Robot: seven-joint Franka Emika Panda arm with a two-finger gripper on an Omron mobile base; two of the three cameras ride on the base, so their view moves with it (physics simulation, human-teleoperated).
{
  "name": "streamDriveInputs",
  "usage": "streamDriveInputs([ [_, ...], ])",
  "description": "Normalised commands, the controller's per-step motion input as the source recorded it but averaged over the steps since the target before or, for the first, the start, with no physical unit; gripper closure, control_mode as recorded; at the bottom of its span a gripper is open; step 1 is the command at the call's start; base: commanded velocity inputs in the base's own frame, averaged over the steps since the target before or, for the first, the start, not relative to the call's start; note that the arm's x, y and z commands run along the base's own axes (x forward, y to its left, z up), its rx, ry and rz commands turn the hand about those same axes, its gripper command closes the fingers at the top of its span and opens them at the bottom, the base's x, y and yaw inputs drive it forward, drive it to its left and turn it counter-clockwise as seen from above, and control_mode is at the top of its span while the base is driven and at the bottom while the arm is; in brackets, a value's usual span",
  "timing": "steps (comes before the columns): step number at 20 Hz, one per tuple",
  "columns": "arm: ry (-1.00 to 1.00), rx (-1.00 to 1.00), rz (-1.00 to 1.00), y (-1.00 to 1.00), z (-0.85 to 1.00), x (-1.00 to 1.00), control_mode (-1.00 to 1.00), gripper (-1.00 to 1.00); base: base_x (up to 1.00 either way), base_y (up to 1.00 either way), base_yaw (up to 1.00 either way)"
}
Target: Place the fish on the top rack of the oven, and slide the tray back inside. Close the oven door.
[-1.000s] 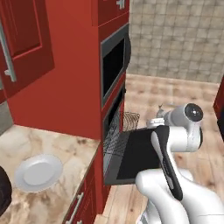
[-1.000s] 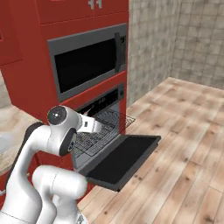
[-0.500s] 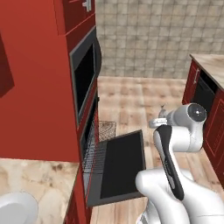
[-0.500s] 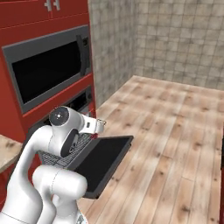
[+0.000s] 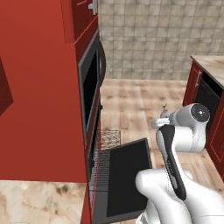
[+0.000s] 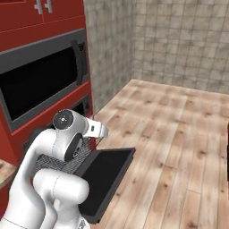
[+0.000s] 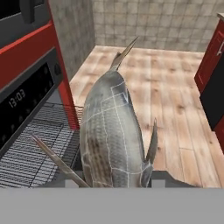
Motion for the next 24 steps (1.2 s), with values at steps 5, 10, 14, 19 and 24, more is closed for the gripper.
streamDriveInputs([
  [5, 0.00, 0.00, -0.04, 0.11, 0.00, 0.13, -1.00, 1.00, 0.26, 0.30, -0.05],
  [10, 0.00, 0.00, -0.02, 0.05, 0.00, 0.12, -1.00, 1.00, 0.00, 0.00, 0.00],
  [14, 0.01, 0.00, 0.00, 0.00, 0.00, 0.00, -1.00, 1.00, 0.00, 0.00, 0.00],
  [19, 0.09, 0.00, 0.00, 0.00, -0.14, 0.03, -1.00, 1.00, 0.00, 0.00, 0.00],
  [24, 0.05, 0.00, 0.01, -0.15, -0.47, 0.06, -1.00, 1.00, 0.00, 0.00, 0.00],
])
